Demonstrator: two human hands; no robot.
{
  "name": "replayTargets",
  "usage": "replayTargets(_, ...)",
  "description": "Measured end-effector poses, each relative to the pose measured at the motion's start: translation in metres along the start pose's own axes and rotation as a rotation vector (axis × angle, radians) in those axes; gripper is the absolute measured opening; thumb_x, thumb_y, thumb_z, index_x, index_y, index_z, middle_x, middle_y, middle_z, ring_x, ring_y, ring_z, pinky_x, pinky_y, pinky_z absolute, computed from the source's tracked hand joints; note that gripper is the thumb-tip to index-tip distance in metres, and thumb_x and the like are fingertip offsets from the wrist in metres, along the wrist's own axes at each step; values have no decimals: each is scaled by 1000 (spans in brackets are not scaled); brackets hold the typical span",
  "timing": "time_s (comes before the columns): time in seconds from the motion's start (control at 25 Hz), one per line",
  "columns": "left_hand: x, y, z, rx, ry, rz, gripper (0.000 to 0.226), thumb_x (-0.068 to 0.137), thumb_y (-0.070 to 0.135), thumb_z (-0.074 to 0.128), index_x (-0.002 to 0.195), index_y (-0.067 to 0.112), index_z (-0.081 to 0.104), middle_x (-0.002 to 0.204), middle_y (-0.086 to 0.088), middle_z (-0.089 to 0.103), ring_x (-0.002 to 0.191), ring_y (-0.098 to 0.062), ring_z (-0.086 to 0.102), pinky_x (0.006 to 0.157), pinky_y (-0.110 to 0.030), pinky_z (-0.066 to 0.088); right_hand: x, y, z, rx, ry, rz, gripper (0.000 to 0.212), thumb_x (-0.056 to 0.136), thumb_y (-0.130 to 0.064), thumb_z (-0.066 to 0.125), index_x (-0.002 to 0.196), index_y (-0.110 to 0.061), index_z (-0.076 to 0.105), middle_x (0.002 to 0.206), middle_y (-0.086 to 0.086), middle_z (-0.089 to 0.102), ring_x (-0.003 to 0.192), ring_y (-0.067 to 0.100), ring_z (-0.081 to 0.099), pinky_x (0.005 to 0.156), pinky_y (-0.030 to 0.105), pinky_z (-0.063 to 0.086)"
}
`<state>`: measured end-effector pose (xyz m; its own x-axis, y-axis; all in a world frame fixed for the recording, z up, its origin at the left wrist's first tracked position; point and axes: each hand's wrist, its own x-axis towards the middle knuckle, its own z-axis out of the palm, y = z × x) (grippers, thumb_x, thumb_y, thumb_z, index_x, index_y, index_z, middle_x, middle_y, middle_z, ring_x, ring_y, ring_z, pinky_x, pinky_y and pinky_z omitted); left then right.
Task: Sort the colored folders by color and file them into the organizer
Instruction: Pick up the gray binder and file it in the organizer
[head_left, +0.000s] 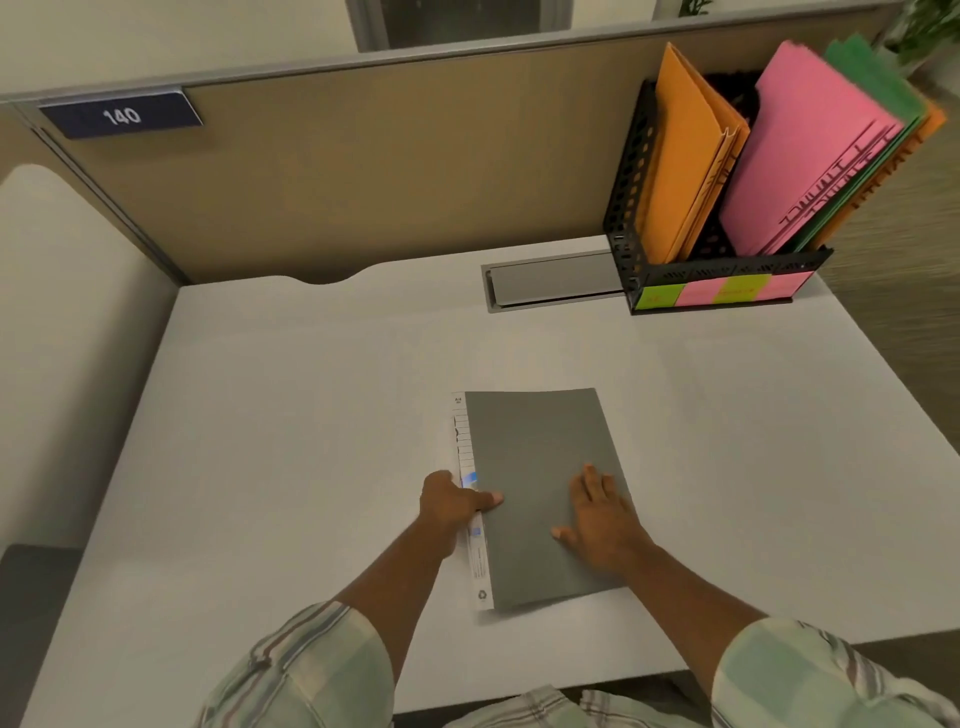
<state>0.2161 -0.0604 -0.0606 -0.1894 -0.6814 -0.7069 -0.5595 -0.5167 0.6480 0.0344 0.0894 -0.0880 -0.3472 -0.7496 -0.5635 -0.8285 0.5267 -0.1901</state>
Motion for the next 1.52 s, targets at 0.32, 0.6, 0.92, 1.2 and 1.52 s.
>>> replayTargets(0.32, -12, 42, 5, -261, -292, 63, 42, 86, 15, 86, 121, 7, 63, 107, -14, 81, 92, -36, 81, 79, -47, 67, -8, 2, -51, 400, 102, 14, 88, 100, -59, 51, 163, -10, 13, 173, 10, 5, 158, 29, 14, 124, 48, 25)
replayTargets(0.6, -37, 95, 72, -205, -246, 353, 41, 81, 20, 90, 117, 23, 70, 110, 8, 81, 89, -23, 81, 71, -35, 68, -13, 6, -144, 607, 382, 14, 81, 99, -65, 47, 162, -20, 20, 171, 4, 17, 154, 28, 27, 118, 46, 34)
replayTargets(0.92, -72, 153, 182, -30, 83, 679, 27, 87, 21, 86, 94, 34, 64, 88, 19, 72, 76, -8, 71, 63, -5, 51, -40, 48, -249, 828, 567, -44, 113, 82, -72, 68, 164, -28, 2, 170, 1, 21, 151, 29, 35, 112, 50, 47)
replayTargets(1.2, -119, 203, 265, -161, 193, 883, 52, 80, 60, 63, 120, 27, 64, 105, 23, 69, 88, 12, 69, 78, -1, 53, -53, 99, -303, 832, 970, -51, 108, 79, -64, 77, 159, -33, 12, 153, -2, 45, 133, 21, 55, 90, 43, 63)
replayTargets(1.52, -138, 275, 319, -146, 8, 984, 67, 76, 80, 67, 130, 47, 43, 112, 53, 59, 111, 25, 58, 80, 3, 48, -63, 160, -360, 739, 1385, -280, 83, 82, -30, 82, 150, -34, 34, 130, 1, 57, 98, 22, 69, 65, 32, 66)
